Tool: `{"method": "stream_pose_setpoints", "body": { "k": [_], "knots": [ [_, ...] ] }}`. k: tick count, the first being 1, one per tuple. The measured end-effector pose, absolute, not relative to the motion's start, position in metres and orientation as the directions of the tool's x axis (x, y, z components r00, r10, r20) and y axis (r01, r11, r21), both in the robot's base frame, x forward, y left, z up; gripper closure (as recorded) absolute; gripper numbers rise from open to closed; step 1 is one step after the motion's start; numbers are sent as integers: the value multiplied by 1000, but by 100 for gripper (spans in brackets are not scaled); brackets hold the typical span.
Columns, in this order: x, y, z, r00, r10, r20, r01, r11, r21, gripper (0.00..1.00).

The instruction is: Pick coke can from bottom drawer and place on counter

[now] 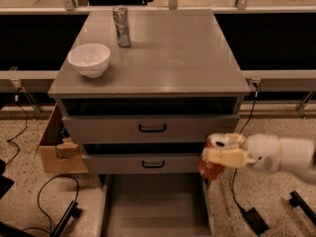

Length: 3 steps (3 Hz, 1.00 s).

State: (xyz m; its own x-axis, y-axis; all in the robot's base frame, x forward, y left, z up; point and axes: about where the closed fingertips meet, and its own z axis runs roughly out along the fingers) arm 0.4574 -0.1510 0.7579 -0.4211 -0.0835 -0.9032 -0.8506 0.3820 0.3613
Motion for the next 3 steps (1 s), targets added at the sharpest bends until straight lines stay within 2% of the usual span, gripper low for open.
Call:
{"method": "stream_pose_setpoints", "body": {
  "k": [1,2,3],
  "knots": [
    [479,-163,874,-325,-186,-927,-875,431,221,100],
    [508,-156,970,-226,-222,-948,-876,472,99,100],
    [558,-130,1017,-142,-188,-972,-863,504,29,100]
  ]
}}
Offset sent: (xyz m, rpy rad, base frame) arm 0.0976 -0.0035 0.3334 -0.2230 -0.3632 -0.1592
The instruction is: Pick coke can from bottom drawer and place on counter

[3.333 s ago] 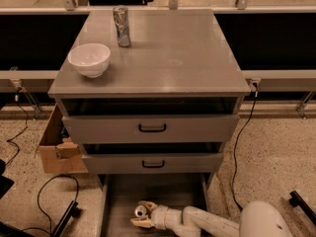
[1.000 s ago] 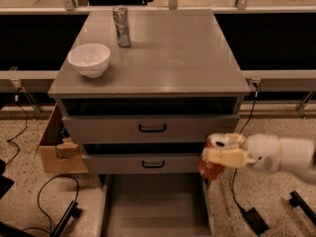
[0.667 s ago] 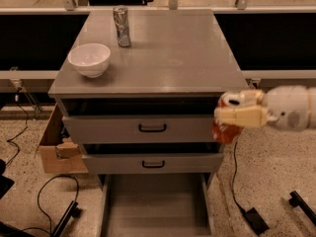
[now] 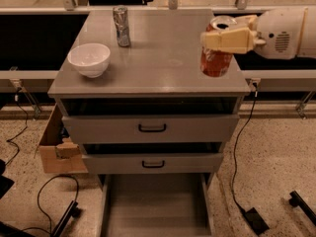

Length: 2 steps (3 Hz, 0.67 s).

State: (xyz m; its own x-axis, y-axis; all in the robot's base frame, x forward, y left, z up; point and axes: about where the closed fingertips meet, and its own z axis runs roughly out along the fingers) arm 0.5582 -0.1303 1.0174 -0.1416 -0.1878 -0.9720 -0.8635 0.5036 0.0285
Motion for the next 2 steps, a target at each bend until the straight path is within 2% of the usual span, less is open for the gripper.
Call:
{"method": "stream_pose_setpoints", "body": {
  "k": [2],
  "knots": [
    [675,-93,999,-113,-116,-987,-835,550,31,100]
  ]
}}
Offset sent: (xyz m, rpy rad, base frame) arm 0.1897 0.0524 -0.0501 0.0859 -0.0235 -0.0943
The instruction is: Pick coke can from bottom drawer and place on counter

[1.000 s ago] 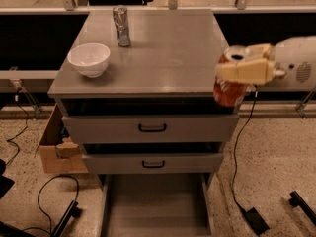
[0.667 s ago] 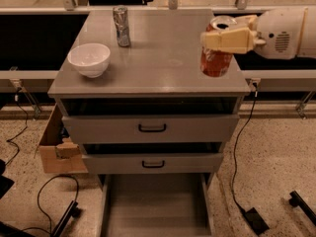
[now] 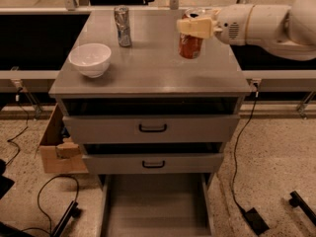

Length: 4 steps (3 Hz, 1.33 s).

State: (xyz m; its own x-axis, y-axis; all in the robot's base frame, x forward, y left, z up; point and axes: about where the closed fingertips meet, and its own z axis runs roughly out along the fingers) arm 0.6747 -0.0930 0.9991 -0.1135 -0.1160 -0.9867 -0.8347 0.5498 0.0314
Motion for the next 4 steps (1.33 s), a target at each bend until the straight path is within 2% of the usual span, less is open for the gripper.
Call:
{"method": "stream_pose_setpoints", "body": {
  "k": [2,3,4],
  "knots": [
    [763,-62,891,-276,-169,-946,-825,546,143,100],
    [766,-61,894,-281,-170,-944,-825,545,148,82],
    [766,-61,903,-282,-170,-944,-825,545,148,59]
  ]
}}
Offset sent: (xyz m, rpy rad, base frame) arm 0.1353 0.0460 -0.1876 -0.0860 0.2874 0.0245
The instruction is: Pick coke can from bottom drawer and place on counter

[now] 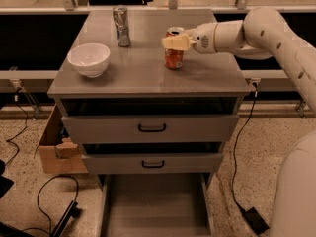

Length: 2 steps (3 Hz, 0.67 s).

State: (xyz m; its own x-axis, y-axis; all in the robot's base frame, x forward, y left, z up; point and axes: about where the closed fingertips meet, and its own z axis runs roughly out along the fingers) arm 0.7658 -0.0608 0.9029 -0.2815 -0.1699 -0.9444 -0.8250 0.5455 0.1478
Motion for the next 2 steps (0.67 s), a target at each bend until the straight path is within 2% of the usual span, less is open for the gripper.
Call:
{"method": "stream_pose_setpoints", "body": {
  "k": [2],
  "knots": [
    [766,-61,907,-282,-170,-944,-825,545,148,11]
  ]
}}
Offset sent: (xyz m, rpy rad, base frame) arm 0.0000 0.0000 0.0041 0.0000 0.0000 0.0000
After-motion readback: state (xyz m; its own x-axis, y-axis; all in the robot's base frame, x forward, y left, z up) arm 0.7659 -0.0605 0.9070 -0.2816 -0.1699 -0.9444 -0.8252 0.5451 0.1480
